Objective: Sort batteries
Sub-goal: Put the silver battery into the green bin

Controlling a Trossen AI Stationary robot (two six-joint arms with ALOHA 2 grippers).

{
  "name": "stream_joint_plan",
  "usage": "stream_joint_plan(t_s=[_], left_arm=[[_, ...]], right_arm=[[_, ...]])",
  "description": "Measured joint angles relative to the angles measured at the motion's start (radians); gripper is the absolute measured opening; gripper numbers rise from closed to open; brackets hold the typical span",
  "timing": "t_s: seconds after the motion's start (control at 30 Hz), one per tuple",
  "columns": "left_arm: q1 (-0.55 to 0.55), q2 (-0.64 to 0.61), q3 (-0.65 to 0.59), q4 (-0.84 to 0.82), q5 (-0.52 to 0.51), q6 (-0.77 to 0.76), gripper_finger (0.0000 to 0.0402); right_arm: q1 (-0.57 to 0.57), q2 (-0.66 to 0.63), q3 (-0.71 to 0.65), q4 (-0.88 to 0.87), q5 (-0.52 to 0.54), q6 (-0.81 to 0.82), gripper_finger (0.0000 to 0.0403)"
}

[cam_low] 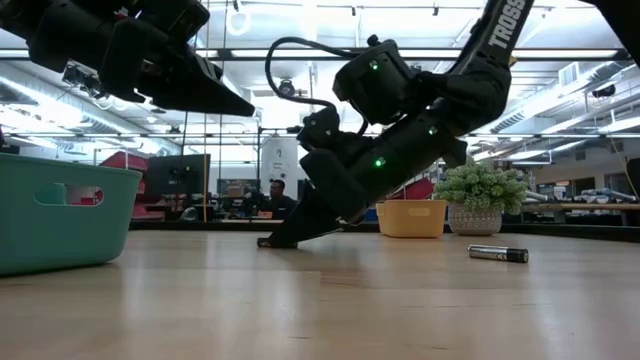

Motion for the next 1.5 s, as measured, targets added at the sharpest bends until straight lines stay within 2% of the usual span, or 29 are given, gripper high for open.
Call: stream_joint_plan(t_s=[0.17,0.27,0.6,0.7,0.83,1.13,1.33,1.5], left_arm=[[0.0,0.0,0.0,-0.008,0.0,-0.012,0.0],[0.0,0.0,0.0,-0.038,0.0,-0.034,0.0],[0.0,0.0,0.0,-0.071,-0.001,-0.073,0.0],[0.0,0.0,0.0,-0.082,-0.032,-0.087,0.0003],[0.0,0.0,0.0,-0.128,-0.043,-0.096,0.0028],[-0.014,0.0,0.0,-0.128,-0.036,-0.095,0.0124],[-0.013,0.003,0.0,-0.027,0.003,-0.069,0.0135],[-0.013,0.003,0.0,-0.013,0.017,-0.064,0.0135]], right_arm=[[0.019,-0.017,-0.008,0.051,-0.002,-0.014,0.0017],[0.04,-0.055,-0.012,0.022,0.007,-0.038,0.0017],[0.084,-0.104,-0.012,0.04,0.14,-0.083,0.0015],[0.086,-0.126,-0.01,0.061,0.19,-0.128,0.0015],[0.086,-0.165,-0.01,0.074,0.209,-0.174,0.0015],[0.086,-0.223,-0.009,0.144,0.211,-0.265,0.0015],[0.085,-0.223,-0.008,0.184,0.21,-0.293,0.0015],[0.086,-0.223,-0.008,0.187,0.207,-0.294,0.0015]])
